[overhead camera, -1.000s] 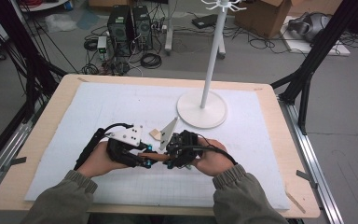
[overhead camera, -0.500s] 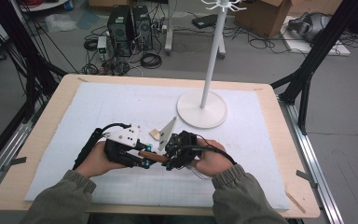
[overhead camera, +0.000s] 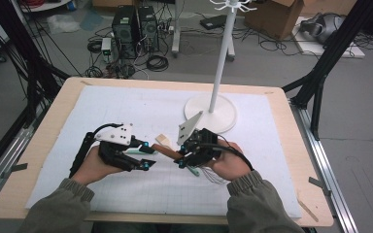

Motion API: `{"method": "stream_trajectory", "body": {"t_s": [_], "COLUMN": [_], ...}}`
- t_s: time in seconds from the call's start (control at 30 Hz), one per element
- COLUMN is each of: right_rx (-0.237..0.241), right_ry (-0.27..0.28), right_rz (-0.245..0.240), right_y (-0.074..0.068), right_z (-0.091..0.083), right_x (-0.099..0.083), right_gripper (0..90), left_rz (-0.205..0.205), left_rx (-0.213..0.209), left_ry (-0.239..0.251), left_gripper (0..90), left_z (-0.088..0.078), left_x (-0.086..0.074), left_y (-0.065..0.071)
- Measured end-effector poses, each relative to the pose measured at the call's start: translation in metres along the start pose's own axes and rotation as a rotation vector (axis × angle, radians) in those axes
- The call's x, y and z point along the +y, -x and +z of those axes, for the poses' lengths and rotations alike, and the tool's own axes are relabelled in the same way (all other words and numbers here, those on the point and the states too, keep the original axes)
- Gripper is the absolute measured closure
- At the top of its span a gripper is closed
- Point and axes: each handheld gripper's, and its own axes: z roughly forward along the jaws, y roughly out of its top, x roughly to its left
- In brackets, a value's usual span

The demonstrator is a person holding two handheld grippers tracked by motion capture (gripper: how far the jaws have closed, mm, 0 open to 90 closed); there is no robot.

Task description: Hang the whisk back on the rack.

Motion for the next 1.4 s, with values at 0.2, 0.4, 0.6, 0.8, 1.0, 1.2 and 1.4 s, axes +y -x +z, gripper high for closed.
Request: {"method": "stream_trajectory", "body": {"t_s": [0.2, 0.4, 0.6, 0.8, 1.0, 1.2, 1.4], "right_rx": [-0.009, -0.014, -0.022, -0.022, -0.035, -0.055, -0.08], "right_ry": [0.137, 0.216, 0.244, 0.287, 0.321, 0.332, 0.372], "right_rz": [0.067, 0.112, 0.136, 0.164, 0.185, 0.191, 0.212], "right_y": [0.011, 0.019, 0.025, 0.031, 0.037, 0.042, 0.053], "right_z": [-0.022, -0.032, -0.036, -0.04, -0.045, -0.052, -0.063], "right_x": [-0.008, -0.014, -0.016, -0.019, -0.02, -0.018, -0.017], "right_gripper": [72.4, 72.4, 72.4, 72.3, 72.3, 72.3, 72.3], "left_rz": [-0.036, -0.071, -0.089, -0.111, -0.13, -0.154, -0.163], "left_rx": [0.051, 0.106, 0.15, 0.189, 0.228, 0.248, 0.253], "left_ry": [0.022, 0.047, 0.044, 0.065, 0.085, 0.091, 0.094], "left_gripper": [50.8, 43.7, 35.6, 32.4, 30.8, 29.8, 29.7], "left_z": [-0.014, -0.024, -0.03, -0.036, -0.042, -0.043, -0.045], "left_x": [-0.013, -0.023, -0.034, -0.046, -0.055, -0.062, -0.066], "left_y": [-0.001, -0.001, 0.001, 0.0, -0.003, -0.005, -0.007]}}
